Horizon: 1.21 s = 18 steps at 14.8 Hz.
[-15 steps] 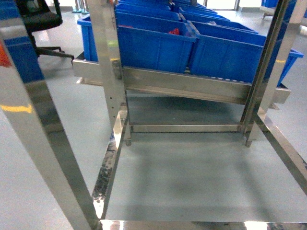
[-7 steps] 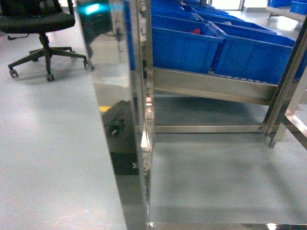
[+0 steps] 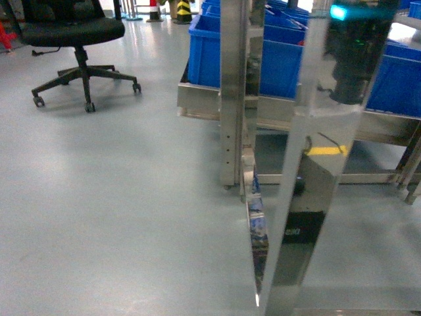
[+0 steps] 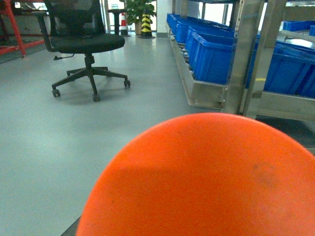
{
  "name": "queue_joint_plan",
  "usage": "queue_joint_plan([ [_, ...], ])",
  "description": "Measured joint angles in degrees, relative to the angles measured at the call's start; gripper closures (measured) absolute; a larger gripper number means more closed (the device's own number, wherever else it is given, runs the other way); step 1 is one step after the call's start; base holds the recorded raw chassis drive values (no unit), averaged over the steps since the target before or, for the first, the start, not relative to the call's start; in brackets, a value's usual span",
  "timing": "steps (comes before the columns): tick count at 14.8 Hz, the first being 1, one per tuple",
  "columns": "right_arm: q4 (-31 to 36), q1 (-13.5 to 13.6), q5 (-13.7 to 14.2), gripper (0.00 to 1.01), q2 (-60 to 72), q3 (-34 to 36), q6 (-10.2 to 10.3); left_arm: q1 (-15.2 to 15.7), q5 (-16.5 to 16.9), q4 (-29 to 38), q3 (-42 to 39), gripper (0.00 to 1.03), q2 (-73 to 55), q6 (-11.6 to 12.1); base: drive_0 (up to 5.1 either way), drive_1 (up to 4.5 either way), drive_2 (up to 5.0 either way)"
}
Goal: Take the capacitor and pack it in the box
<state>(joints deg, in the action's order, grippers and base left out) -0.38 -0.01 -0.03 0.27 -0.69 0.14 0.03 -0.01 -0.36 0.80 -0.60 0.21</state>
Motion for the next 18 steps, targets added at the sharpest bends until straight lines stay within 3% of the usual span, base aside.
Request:
queue_joint_plan([
  [18, 0.28, 0.0, 0.02, 0.03, 0.0, 0.0, 0.0, 0.0, 0.0, 0.0, 0.0, 0.6, 0.0, 0.0, -5.0, 2.47, 2.5],
])
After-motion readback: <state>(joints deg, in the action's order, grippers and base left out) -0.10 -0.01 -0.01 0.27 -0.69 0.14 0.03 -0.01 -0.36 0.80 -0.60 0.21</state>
